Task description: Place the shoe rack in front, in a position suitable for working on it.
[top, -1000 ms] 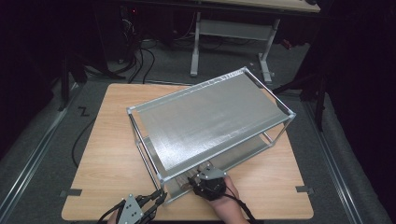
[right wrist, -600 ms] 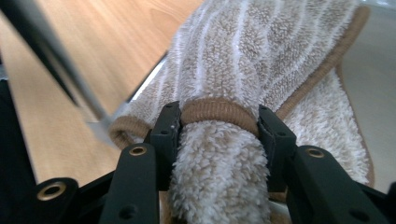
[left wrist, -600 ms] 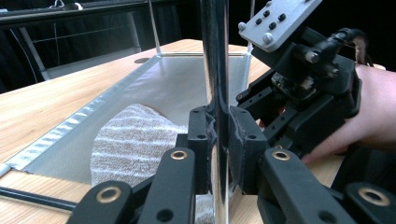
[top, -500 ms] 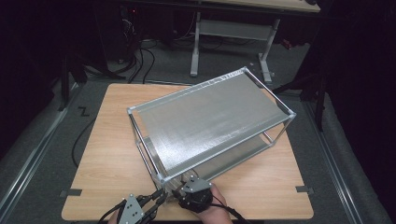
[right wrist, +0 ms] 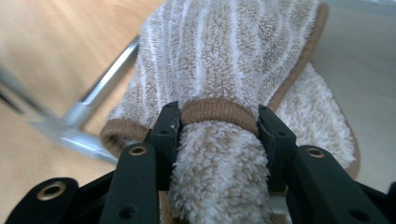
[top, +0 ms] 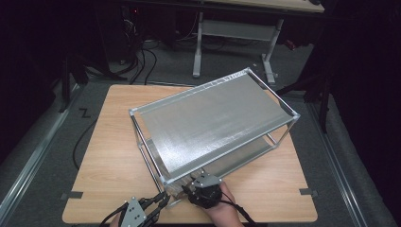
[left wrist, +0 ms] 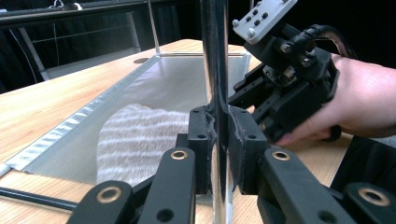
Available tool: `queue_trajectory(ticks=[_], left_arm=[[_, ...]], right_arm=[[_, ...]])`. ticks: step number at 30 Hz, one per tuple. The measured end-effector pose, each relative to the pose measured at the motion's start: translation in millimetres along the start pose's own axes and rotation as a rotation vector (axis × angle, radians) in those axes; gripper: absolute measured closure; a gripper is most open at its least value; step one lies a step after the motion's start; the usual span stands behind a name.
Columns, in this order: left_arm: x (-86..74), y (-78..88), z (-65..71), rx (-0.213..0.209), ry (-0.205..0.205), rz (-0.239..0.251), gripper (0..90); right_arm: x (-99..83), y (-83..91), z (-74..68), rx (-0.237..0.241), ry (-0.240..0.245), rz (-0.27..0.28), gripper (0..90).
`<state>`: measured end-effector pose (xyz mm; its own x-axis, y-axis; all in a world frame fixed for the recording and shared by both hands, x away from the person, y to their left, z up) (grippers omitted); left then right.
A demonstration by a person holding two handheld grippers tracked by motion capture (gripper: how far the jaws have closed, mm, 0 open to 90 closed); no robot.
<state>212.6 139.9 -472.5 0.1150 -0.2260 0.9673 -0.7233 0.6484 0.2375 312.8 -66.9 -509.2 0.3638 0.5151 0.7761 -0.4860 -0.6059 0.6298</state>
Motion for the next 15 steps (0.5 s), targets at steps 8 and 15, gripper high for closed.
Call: queue_trajectory(ticks=[8, 15], left_arm=[[0.2, -0.1, 0.3, 0.001, 0.004, -0.001, 79.6], [0.4, -0.2, 0.8, 0.006, 0.009, -0.001, 79.7]], right_arm=[[-7.4, 6.2, 34.8, -0.111, -0.028, 0.001, 58.3], [-16.9, 18.5, 77.1, -0.232, -0.092, -0.013, 58.5]])
Point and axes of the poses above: each handheld gripper's, and its own axes: y roughly backward along the jaws, x roughly out of its top, z roughly to its right, the point moved 2 cm from there along -y, roughly forward along the jaws
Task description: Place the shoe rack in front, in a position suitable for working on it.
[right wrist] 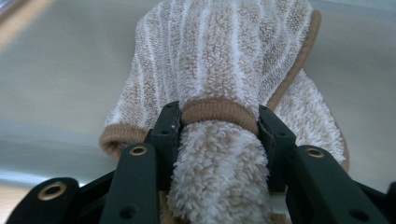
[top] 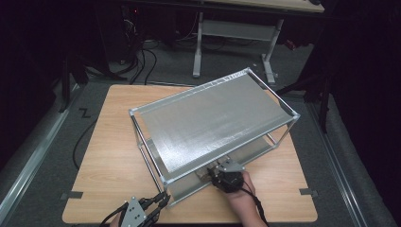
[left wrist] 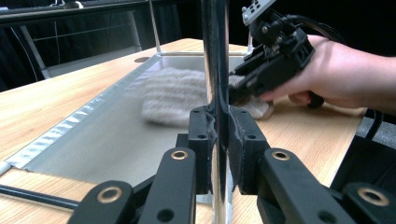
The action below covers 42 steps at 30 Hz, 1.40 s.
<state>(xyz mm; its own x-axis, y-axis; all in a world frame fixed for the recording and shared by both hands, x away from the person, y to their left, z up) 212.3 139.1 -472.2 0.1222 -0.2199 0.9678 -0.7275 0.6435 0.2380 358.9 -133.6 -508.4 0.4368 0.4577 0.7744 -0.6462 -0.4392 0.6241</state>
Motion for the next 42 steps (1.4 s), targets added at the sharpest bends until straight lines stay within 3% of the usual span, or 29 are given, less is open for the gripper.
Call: queue_trajectory(ticks=[8, 18, 23, 28, 35, 38, 42], left_arm=[[0.4, -0.2, -0.8, 0.001, 0.007, -0.002, 79.9], [0.3, -0.5, -0.6, -0.004, 0.028, -0.002, 80.1], [0.1, 0.4, 0.4, 0.001, 0.029, -0.001, 80.2], [0.0, 1.7, 0.9, 0.005, 0.025, -0.004, 80.2], [-0.4, 4.0, 1.0, 0.009, 0.02, -0.005, 80.2], [-0.5, 4.3, 0.7, 0.01, 0.023, -0.005, 80.2], [-0.5, 4.5, 0.5, 0.01, 0.024, -0.004, 80.2]], right_arm=[[-8.5, 1.9, 50.9, -0.105, -0.089, -0.011, 58.5], [-15.5, 2.6, 98.7, -0.196, -0.128, -0.019, 58.3], [-24.5, 9.8, 124.1, -0.242, -0.207, -0.002, 58.2], [-30.0, 16.2, 137.9, -0.292, -0.223, 0.0, 58.3], [-36.8, 22.5, 153.1, -0.398, -0.241, -0.003, 58.2], [-39.2, 24.7, 157.5, -0.426, -0.276, -0.003, 58.2], [-39.5, 25.9, 157.9, -0.448, -0.27, 0.001, 58.7]])
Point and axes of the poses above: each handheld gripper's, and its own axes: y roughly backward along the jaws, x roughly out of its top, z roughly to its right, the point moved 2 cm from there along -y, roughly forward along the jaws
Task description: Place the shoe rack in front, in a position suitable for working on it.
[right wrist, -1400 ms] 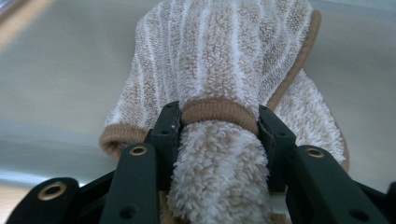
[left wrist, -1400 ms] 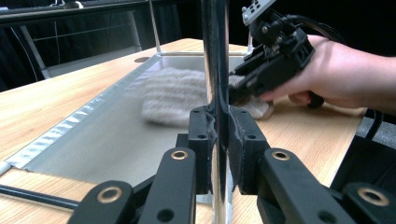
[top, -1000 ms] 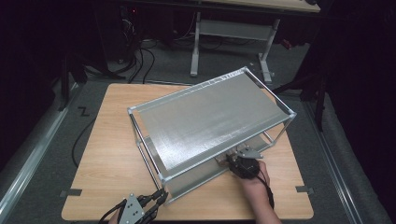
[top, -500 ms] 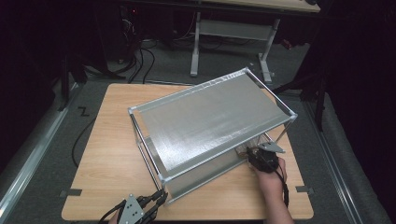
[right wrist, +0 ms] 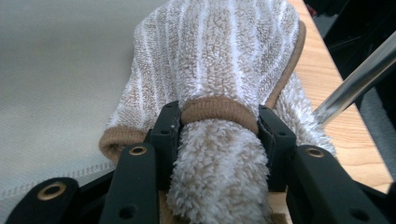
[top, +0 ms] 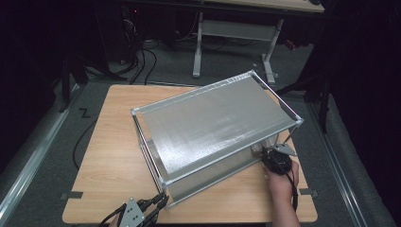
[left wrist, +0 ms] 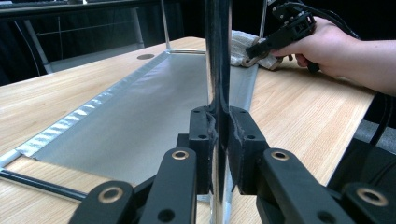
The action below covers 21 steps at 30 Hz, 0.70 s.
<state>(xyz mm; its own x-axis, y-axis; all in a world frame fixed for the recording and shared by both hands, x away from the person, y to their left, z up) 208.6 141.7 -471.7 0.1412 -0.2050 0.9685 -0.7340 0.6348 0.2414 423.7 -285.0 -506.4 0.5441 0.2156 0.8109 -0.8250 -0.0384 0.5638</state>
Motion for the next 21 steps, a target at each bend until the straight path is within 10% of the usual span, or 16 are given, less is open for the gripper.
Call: queue_trajectory(ticks=[12, 21], left_arm=[[-0.2, -0.7, -0.9, -0.002, 0.007, 0.0, 80.2], [-0.4, -1.2, -1.6, -0.009, 0.009, 0.003, 80.3]], right_arm=[[-2.7, 2.8, 3.8, 0.047, -0.052, -0.004, 60.0], [-2.8, 5.2, -17.5, 0.105, 0.014, -0.006, 59.8]])
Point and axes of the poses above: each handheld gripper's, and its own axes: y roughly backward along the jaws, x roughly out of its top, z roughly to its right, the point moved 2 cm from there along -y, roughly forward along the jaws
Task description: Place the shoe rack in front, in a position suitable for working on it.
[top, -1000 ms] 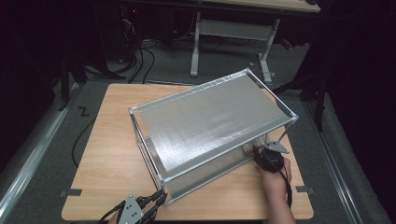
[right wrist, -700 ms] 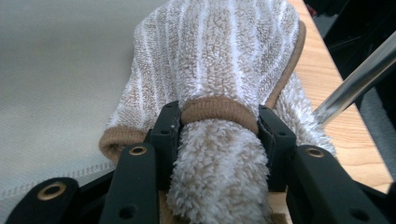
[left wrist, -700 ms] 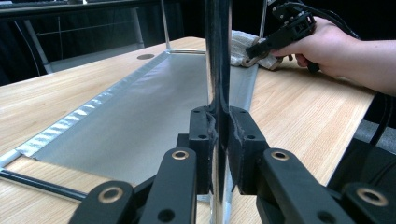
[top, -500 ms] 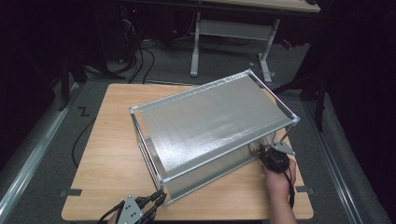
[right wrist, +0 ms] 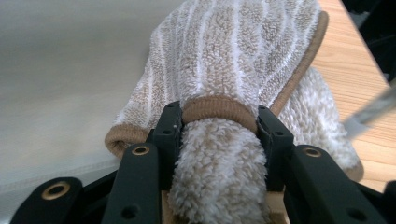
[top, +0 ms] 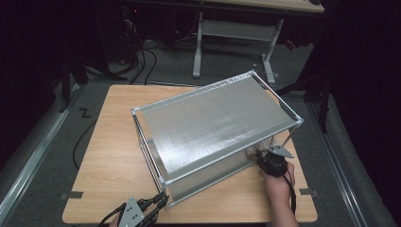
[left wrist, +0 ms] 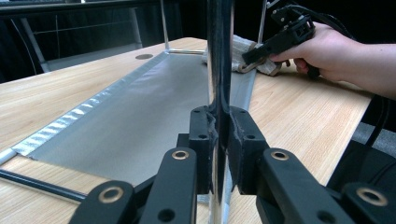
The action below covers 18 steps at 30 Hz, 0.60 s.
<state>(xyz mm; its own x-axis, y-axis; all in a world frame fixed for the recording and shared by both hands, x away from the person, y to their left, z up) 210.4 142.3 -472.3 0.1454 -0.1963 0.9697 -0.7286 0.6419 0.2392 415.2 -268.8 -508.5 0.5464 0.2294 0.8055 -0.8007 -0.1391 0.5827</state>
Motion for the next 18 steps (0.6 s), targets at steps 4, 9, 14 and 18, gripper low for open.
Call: queue_trajectory(ticks=[4, 9, 14, 18], left_arm=[[0.0, -0.5, -0.1, -0.002, 0.001, 0.002, 80.3], [0.3, -2.0, -1.1, -0.004, 0.001, 0.003, 80.2], [0.7, -4.4, -2.3, -0.005, -0.002, 0.003, 80.2], [1.0, -7.3, -3.3, -0.003, 0.003, 0.007, 80.2]], right_arm=[[0.3, 1.0, -16.0, 0.038, 0.034, -0.009, 59.8], [0.3, 3.9, -39.4, 0.105, 0.081, -0.014, 59.6], [-0.1, 8.5, -65.6, 0.173, 0.126, -0.02, 59.5], [-0.2, 14.1, -91.9, 0.254, 0.17, -0.023, 59.4]])
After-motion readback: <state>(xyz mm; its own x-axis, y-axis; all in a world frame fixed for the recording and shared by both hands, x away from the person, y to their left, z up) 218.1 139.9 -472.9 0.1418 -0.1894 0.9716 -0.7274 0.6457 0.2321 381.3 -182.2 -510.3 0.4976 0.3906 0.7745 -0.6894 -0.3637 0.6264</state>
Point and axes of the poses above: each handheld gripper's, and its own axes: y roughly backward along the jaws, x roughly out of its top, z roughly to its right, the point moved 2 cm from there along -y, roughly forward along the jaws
